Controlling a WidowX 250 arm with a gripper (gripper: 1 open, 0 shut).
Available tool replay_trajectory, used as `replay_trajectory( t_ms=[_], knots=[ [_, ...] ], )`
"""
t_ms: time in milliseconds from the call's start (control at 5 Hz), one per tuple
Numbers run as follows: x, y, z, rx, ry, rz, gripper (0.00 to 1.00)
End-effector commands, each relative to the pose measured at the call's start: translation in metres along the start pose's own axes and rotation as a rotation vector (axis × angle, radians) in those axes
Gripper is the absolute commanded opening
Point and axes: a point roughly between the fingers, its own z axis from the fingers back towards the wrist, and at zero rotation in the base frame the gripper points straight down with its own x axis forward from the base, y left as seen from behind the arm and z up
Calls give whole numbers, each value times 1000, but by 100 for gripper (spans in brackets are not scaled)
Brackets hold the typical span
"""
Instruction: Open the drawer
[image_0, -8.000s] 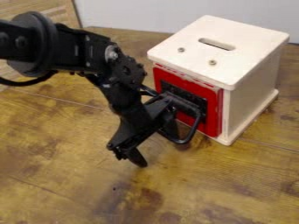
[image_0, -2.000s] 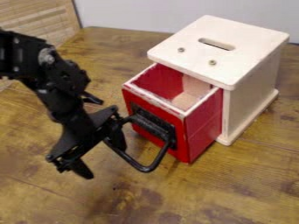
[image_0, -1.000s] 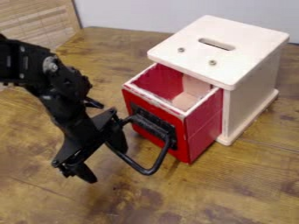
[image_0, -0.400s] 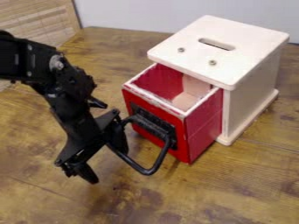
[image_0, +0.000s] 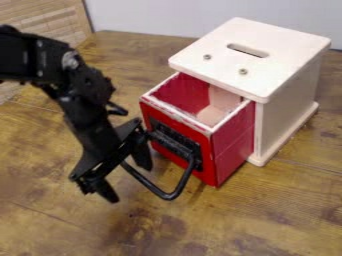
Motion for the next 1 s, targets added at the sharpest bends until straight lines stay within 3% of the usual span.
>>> replay_trajectory(
  t_ms=[0,400,800],
  knots=[
    [42,-27,22,-121,-57,57,100],
    [62,-33,21,-146,-61,25,100],
    [68,-21,24,-164,-68,14,100]
  ],
)
